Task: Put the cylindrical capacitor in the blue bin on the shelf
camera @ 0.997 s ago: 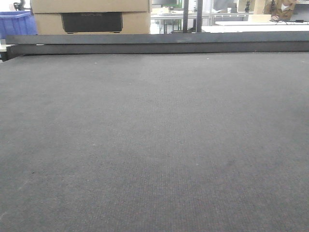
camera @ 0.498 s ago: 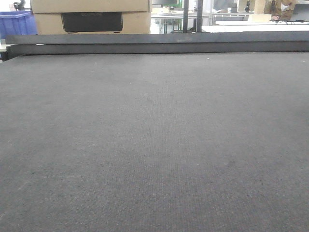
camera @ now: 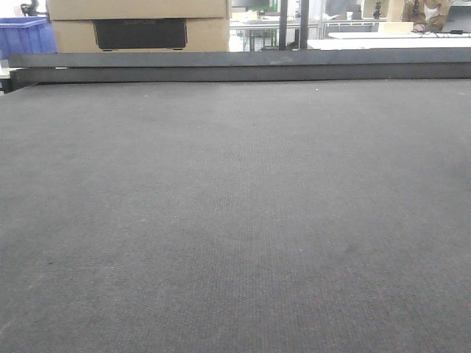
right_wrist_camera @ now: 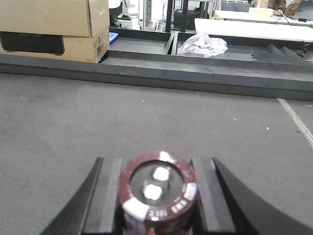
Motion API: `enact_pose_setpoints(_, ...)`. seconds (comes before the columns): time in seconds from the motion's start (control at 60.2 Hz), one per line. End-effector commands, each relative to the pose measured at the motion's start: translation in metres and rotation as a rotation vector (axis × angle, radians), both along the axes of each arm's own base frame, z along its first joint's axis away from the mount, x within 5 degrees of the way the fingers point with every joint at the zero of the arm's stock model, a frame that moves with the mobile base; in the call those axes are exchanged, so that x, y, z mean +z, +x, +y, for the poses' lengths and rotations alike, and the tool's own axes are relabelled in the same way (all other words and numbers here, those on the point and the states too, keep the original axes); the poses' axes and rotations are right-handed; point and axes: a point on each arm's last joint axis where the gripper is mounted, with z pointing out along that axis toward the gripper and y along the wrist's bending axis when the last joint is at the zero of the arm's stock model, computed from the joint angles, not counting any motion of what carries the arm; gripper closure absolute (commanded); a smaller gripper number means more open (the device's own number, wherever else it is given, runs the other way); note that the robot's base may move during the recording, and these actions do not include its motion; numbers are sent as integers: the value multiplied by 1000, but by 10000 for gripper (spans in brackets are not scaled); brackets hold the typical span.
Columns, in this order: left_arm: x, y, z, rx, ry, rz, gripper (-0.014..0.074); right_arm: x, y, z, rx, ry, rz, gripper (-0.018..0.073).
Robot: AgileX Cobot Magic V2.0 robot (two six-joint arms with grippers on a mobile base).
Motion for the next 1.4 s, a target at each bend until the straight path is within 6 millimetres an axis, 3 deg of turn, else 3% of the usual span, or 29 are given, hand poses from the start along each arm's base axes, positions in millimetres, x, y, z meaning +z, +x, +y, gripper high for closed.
enact_pose_setpoints(0.0, 3, -1, -1, -10, -2, -33, 707, 2, -1, 0, -1, -9, -30, 721)
enact_pose_setpoints(1.379, 4, -2, -1, -10, -3, -37, 707, 2, -1, 0, -1, -9, -30, 721)
